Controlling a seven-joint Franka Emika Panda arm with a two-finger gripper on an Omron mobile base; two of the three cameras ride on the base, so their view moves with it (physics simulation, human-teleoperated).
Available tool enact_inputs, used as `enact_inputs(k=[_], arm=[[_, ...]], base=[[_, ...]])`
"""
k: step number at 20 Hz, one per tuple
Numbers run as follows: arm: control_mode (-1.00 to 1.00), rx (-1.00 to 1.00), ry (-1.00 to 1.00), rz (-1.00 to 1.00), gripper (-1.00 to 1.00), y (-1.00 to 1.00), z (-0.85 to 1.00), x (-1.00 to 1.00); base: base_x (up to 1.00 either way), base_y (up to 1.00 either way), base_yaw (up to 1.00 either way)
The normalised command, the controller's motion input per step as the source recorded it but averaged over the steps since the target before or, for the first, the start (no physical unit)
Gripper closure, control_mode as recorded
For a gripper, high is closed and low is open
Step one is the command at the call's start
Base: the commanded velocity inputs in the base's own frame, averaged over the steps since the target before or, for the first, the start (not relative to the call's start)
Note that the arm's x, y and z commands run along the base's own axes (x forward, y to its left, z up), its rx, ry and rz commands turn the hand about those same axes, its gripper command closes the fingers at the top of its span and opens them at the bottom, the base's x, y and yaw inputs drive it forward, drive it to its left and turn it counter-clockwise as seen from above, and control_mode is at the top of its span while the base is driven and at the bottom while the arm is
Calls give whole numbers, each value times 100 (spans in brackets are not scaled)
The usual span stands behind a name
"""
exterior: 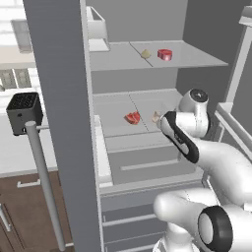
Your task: Place one garlic and one steak in each tupperware on the nearby counter, to pack two identical lunches.
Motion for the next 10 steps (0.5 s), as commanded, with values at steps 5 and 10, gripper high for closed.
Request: enact_inputs(k=[5, 10], arm=[[-100, 0, 0, 0, -100, 0, -28, 93], [-100, 0, 0, 0, -100, -1, -12, 68]], base=[[0, 0, 0], [0, 0, 0]])
